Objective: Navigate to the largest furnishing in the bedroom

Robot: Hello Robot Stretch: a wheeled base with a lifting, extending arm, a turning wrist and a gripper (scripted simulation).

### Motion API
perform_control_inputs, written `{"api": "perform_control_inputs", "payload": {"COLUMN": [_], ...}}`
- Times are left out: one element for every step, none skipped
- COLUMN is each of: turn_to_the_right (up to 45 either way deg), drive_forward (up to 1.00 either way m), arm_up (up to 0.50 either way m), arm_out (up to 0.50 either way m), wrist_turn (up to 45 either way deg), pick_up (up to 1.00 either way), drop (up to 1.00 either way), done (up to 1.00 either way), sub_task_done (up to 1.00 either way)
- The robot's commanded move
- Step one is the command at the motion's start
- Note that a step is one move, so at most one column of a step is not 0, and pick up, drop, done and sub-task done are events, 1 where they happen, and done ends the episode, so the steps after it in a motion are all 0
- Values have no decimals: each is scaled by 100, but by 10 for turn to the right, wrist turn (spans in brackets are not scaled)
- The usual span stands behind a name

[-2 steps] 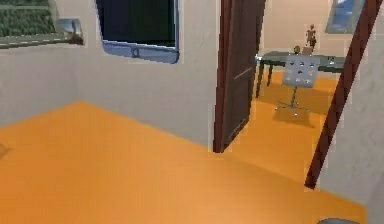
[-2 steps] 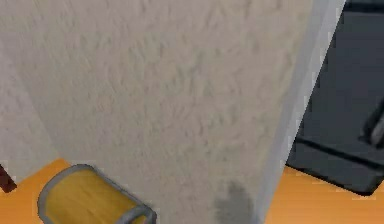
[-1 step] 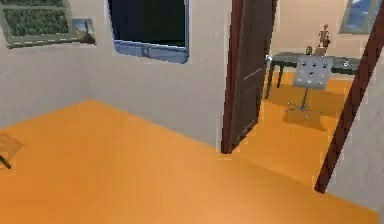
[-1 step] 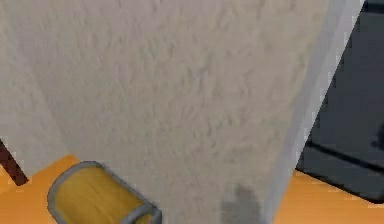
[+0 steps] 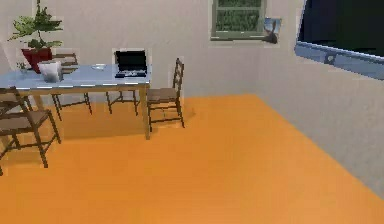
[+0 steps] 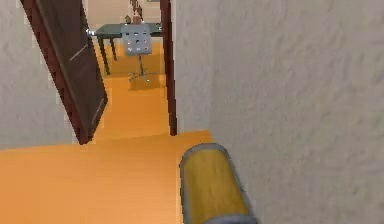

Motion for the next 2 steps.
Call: {"api": "perform_control_inputs", "payload": {"turn_to_the_right": [-420, 0], "drive_forward": [0, 20], "arm_up": [0, 0], "arm_out": [0, 0], "wrist_turn": [0, 0], "pick_up": [0, 0], "drop": [0, 0], "done": [0, 0], "sub_task_done": [0, 0]}}
